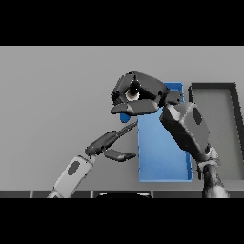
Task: Pick up the blue pipe and place it into the blue bin.
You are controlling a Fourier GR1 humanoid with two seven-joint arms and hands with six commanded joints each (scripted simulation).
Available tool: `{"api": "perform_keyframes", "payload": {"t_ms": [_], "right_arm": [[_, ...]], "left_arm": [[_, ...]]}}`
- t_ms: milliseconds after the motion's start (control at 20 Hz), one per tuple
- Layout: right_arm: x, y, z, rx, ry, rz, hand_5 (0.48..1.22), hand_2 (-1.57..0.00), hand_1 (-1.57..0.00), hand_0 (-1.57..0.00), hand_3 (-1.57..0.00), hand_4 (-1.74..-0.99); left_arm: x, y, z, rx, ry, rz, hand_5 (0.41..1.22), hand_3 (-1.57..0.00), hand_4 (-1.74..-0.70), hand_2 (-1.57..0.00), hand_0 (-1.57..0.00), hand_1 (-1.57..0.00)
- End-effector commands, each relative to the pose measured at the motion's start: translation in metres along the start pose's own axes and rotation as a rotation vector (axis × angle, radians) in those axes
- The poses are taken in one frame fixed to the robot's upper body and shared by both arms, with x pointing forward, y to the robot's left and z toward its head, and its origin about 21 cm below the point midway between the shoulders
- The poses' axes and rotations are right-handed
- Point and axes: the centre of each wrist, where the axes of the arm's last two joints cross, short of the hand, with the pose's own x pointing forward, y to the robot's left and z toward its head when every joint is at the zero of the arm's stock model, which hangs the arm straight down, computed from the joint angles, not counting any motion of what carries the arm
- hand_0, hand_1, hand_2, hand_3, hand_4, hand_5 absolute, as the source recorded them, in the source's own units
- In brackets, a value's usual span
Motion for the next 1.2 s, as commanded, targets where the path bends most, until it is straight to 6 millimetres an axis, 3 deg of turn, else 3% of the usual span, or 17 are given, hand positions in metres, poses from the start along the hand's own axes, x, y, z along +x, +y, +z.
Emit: {"api": "perform_keyframes", "payload": {"t_ms": [0,50,200,450,650,950,1050,1150], "right_arm": [[0.008,-0.011,0.0,-0.07,-0.011,0.009,1.221,-1.57,-1.57,-1.57,-1.57,-1.496],[0.015,-0.021,-0.001,-0.141,0.006,0.029,1.221,-1.57,-1.57,-1.57,-1.57,-1.497],[0.01,-0.058,0.009,-0.281,0.077,0.078,1.221,-1.57,-1.57,-1.57,-1.57,-1.498],[-0.035,-0.103,0.057,-0.512,0.243,0.027,1.221,-1.57,-1.57,-1.57,-1.57,-1.499],[-0.079,-0.111,0.099,-0.663,0.401,-0.036,1.221,-1.57,-1.57,-1.57,-1.57,-1.499],[-0.123,-0.096,0.142,-0.838,0.673,-0.129,1.221,-1.57,-1.57,-1.57,-1.57,-1.499],[-0.133,-0.094,0.157,-0.873,0.76,-0.148,1.221,-1.57,-1.57,-1.57,-1.02,-1.586],[-0.147,-0.089,0.168,-0.862,0.853,-0.145,1.221,-1.57,-1.57,-1.57,-0.68,-1.642]], "left_arm": [[0.003,0.002,-0.001,-0.002,0.0,-0.005,0.486,0.0,-0.91,0.0,0.0,0.0],[0.003,0.003,-0.001,0.005,-0.001,-0.014,0.487,0.0,-0.9,0.0,0.0,0.0],[-0.001,0.002,0.005,0.006,-0.004,-0.014,0.485,0.0,-0.89,0.0,0.0,0.0],[0.001,0.01,0.006,0.012,0.002,-0.021,0.482,0.0,-0.88,0.0,0.0,0.0],[0.003,0.011,0.004,0.011,0.011,-0.027,0.483,0.0,-0.87,0.0,0.0,0.0],[0.001,0.001,0.003,0.002,0.01,-0.019,0.479,0.0,-0.88,0.0,0.0,0.0],[-0.002,0.0,0.007,0.01,0.011,-0.019,0.475,0.0,-0.88,0.0,0.0,0.0],[-0.001,0.003,0.006,0.01,0.004,-0.018,0.479,0.0,-0.88,0.0,0.0,0.0]]}}
